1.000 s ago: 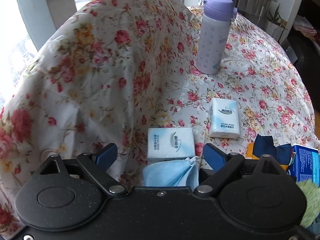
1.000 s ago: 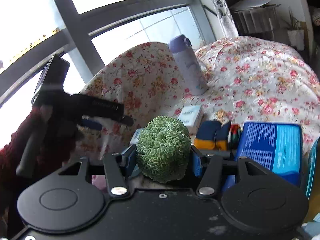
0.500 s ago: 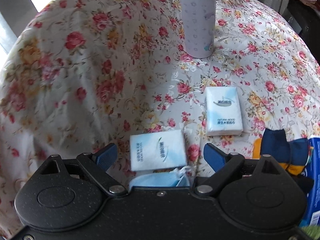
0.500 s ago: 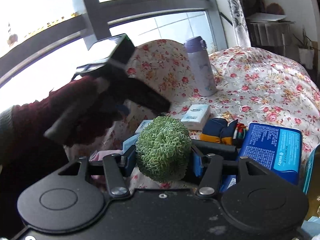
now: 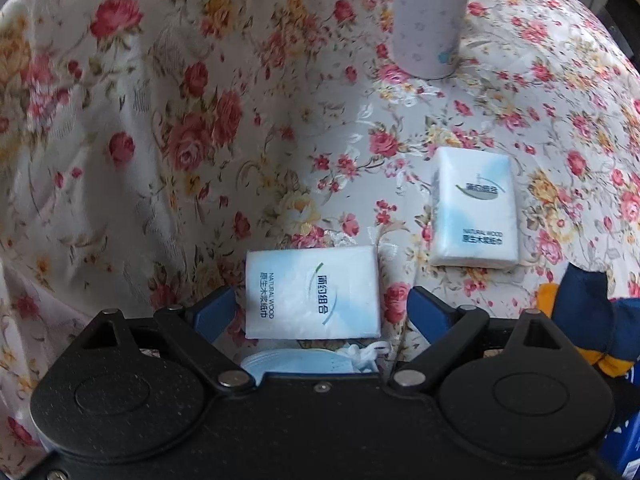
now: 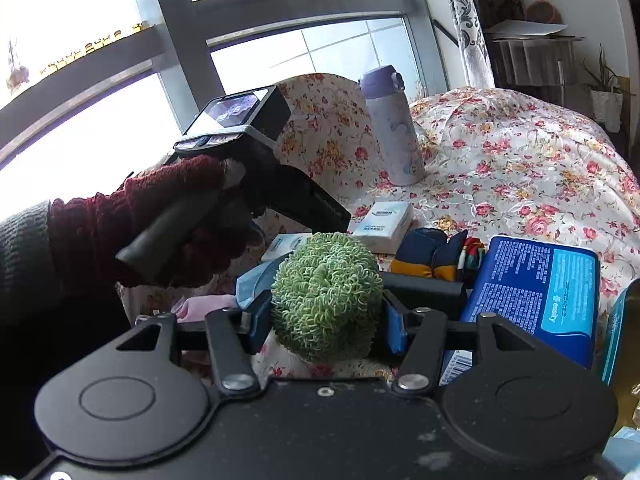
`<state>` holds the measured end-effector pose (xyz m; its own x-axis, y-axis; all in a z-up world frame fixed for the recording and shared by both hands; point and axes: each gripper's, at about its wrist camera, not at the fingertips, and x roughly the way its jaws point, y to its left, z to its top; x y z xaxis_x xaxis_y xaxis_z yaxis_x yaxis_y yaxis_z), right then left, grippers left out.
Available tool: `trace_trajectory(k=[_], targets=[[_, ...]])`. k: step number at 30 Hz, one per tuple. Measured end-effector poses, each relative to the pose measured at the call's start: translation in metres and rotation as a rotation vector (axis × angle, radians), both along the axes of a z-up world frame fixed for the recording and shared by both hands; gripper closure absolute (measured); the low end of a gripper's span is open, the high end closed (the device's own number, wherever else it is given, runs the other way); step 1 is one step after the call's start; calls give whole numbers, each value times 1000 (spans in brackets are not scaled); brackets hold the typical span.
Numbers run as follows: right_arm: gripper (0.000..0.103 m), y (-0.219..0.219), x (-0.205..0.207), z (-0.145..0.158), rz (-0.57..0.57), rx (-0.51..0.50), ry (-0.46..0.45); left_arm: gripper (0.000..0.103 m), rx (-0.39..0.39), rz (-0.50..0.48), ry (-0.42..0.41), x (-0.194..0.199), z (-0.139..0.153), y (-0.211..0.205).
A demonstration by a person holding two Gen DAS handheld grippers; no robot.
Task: Organize soft objects
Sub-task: 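Grasp a white tissue pack with the left tool while the right tool holds the ball, then carry the tissue pack and green ball toward the tin tray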
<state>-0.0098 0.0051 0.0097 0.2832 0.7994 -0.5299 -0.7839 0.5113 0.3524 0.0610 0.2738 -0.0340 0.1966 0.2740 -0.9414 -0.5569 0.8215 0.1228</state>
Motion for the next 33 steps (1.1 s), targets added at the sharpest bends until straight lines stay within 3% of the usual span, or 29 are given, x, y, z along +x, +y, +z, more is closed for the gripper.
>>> trace_trajectory(k=[8, 9, 10, 15, 20, 28, 33], targets=[[48, 1, -2, -1, 14, -5, -8, 16, -2, -14, 37, 9, -13, -1], [48, 1, -2, -2, 13, -6, -7, 18, 6, -22, 42, 9, -14, -2], [48, 1, -1, -2, 11, -7, -7, 30, 7, -26, 41, 9, -14, -3], [48, -2, -1, 0, 9, 2, -11, 35, -33, 7, -36, 3, 0, 4], [48, -5, -2, 2, 1, 16, -25, 35, 51, 22, -114, -9, 28, -3], [48, -16, -1, 14, -31, 61, -33, 35, 46, -9, -244, -38, 69, -26], [48, -40, -10, 22, -109, 44, -50, 35, 91, -76, -290, -55, 90, -66]])
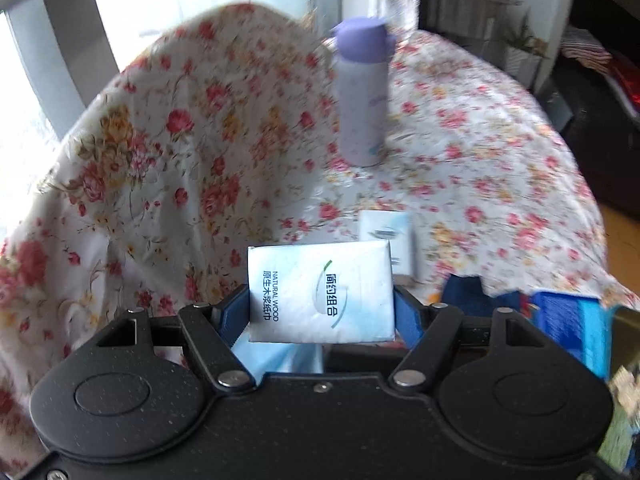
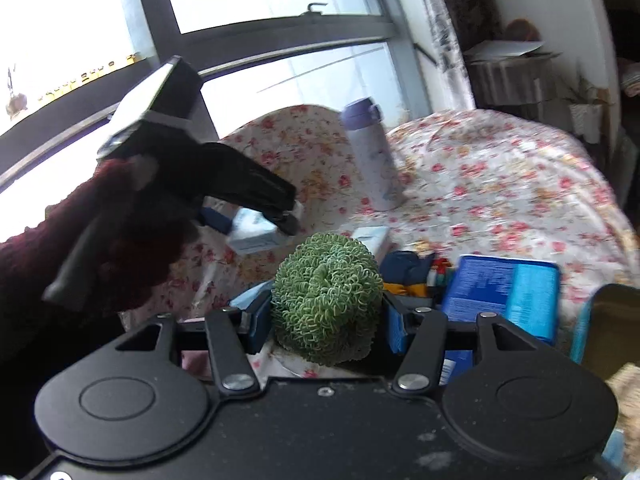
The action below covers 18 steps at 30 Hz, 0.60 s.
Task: Organize soft objects
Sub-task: 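Carry the tissue pack and green ball toward the tin tray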
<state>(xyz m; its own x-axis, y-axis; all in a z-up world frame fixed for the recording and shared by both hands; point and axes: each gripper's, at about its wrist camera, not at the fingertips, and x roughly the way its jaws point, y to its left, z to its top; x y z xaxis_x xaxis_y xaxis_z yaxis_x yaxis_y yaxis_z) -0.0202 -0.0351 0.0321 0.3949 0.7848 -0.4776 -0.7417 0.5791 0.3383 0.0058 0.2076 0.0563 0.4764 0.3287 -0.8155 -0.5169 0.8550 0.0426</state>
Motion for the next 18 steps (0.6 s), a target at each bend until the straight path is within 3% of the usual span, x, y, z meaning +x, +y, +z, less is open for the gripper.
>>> trace_trajectory(k=[5, 10, 18], targets=[[48, -47, -10, 10, -143, -6, 4, 35, -13, -90, -26, -8, 13, -50], [48, -111, -11, 16, -380, -16, 46, 35, -31, -218, -47, -7, 26, -105], [48, -189, 3, 23, -754, -31, 36, 35, -74, -413, -98, 2, 52, -180]])
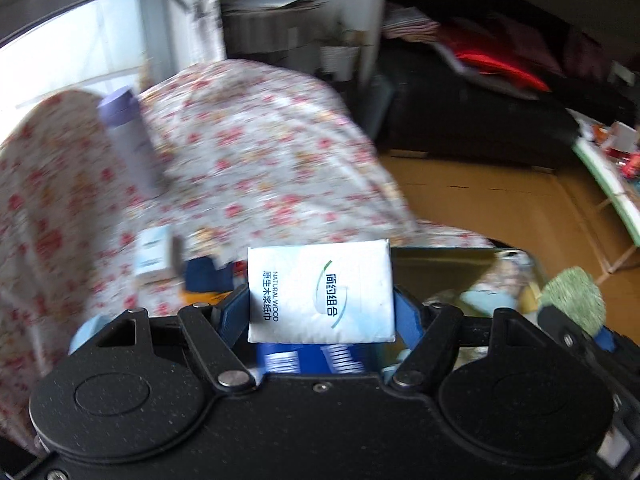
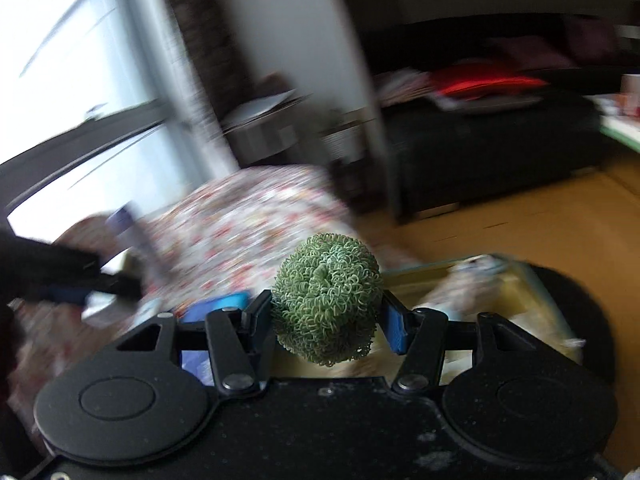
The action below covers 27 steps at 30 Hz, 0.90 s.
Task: Organize soft objects
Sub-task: 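Carry the tissue pack and green ball toward the tin tray, then lower both tools into the tray and open them to release the items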
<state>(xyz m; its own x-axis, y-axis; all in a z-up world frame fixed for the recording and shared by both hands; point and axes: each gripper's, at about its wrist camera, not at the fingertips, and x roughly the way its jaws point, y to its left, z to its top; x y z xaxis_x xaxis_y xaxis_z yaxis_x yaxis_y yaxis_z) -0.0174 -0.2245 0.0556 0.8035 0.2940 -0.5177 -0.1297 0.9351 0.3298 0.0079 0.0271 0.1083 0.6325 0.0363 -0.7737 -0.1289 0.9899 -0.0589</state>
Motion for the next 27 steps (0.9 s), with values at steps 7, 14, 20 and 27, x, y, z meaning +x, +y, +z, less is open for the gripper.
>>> trace_trajectory(k=[7, 14, 20, 27], targets=[[48, -23, 13, -17, -217, -7, -1, 35, -20, -66, -10, 20, 3, -33], [48, -26, 21, -29, -209, 28, 24, 34, -46, -88, 62, 46, -22, -50], [48, -31, 27, -32, -213, 64, 52, 29, -52, -120, 89, 56, -36, -60], [48, -21, 24, -30, -194, 10, 38, 16, -51, -118, 47, 52, -33, -57]])
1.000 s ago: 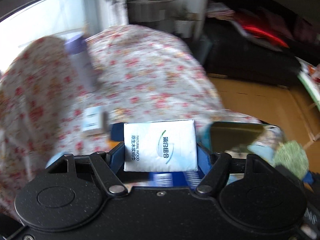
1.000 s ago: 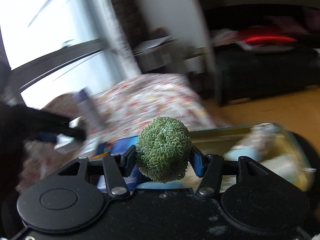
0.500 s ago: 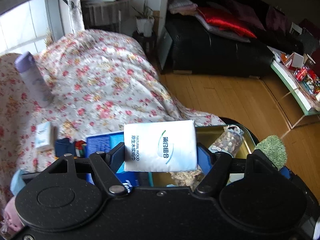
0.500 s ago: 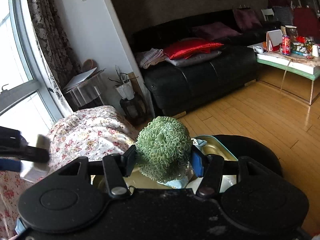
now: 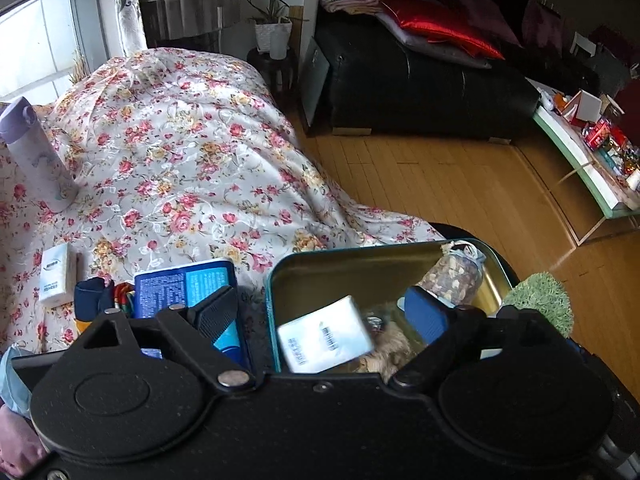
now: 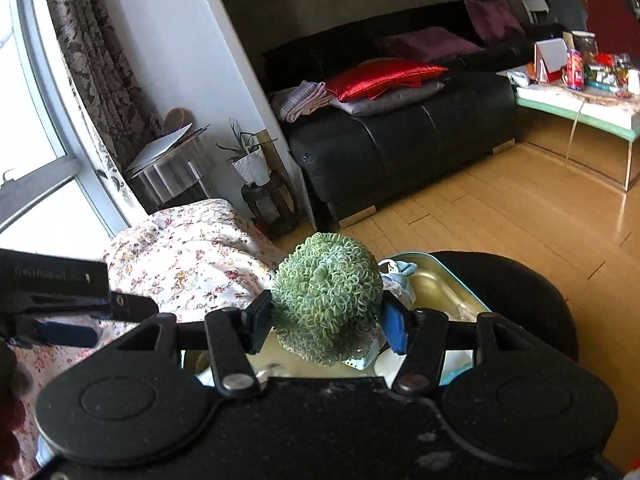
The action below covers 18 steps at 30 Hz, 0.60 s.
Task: Organize soft objects
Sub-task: 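Lower both tools into the tray and open them to release the items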
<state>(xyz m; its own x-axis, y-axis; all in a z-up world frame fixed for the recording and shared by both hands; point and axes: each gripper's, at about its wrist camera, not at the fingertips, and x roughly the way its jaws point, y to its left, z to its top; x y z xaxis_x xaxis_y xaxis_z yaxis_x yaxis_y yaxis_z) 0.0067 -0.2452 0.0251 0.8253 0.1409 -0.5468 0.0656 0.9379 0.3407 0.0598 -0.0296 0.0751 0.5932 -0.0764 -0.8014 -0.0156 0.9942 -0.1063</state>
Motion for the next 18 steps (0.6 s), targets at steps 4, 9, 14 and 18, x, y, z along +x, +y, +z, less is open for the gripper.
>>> trace_trajectory(k=[4, 9, 14, 18], targets=[[47, 2, -1, 0, 3, -21, 3, 16, 11, 25, -15, -6, 2, 10], [47, 3, -1, 1, 4, -29, 12, 16, 39, 81, -19, -19, 2, 27], [46, 6, 0, 2, 9, -48, 17, 16, 30, 123, -13, -30, -1, 43], [42, 12, 1, 2, 21, -74, 26, 16, 35, 139, -4, -36, -5, 49]])
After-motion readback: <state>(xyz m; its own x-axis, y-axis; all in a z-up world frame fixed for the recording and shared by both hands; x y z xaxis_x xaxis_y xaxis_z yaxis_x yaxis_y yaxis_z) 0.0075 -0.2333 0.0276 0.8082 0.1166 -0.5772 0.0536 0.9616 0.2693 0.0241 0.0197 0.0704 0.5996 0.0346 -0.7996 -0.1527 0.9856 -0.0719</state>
